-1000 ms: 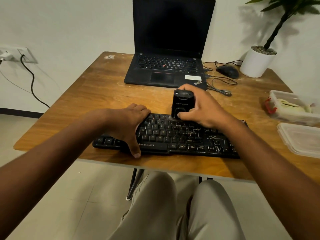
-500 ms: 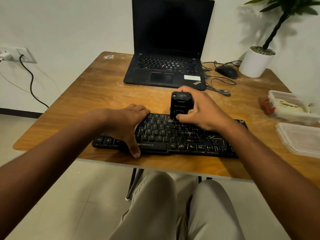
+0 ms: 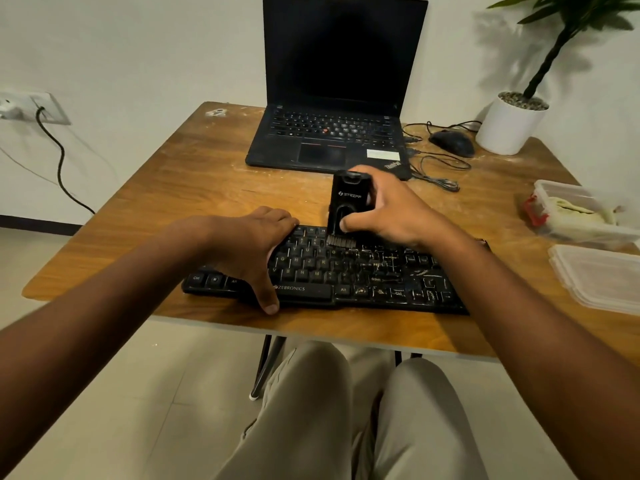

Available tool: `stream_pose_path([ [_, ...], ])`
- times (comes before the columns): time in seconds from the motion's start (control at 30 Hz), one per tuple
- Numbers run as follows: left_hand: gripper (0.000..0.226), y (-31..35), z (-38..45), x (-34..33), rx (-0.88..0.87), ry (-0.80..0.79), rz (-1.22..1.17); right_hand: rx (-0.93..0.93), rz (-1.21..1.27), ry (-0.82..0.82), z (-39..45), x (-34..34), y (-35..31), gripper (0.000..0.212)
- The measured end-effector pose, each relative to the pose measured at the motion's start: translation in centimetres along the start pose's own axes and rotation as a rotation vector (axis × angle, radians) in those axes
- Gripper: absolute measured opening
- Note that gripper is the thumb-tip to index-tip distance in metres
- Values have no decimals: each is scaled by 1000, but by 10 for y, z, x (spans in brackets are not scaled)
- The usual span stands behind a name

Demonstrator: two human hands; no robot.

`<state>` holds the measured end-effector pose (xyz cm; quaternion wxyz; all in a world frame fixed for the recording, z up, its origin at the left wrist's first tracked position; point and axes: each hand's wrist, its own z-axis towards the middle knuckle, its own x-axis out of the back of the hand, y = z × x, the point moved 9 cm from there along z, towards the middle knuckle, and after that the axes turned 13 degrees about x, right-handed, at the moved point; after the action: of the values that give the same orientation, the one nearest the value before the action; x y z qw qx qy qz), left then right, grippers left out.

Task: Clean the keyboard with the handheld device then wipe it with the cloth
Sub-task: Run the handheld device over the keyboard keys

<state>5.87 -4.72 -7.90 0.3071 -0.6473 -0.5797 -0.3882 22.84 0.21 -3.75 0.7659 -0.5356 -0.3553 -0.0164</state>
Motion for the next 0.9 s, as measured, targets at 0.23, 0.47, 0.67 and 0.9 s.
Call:
stream_pose_path([
  [0.23, 141, 0, -2, 0, -7, 5, -13, -79, -35, -28, -20, 32, 20, 60],
  [0.47, 143, 0, -2, 0, 2, 4, -22, -75, 64, 50, -8, 33, 7, 65],
  [0.67, 145, -2, -1, -2, 10, -7, -12, -57, -17, -60, -1, 11, 8, 63],
  [0.9, 145, -2, 0, -2, 6, 3, -23, -132, -117, -66, -26, 58, 22, 66],
])
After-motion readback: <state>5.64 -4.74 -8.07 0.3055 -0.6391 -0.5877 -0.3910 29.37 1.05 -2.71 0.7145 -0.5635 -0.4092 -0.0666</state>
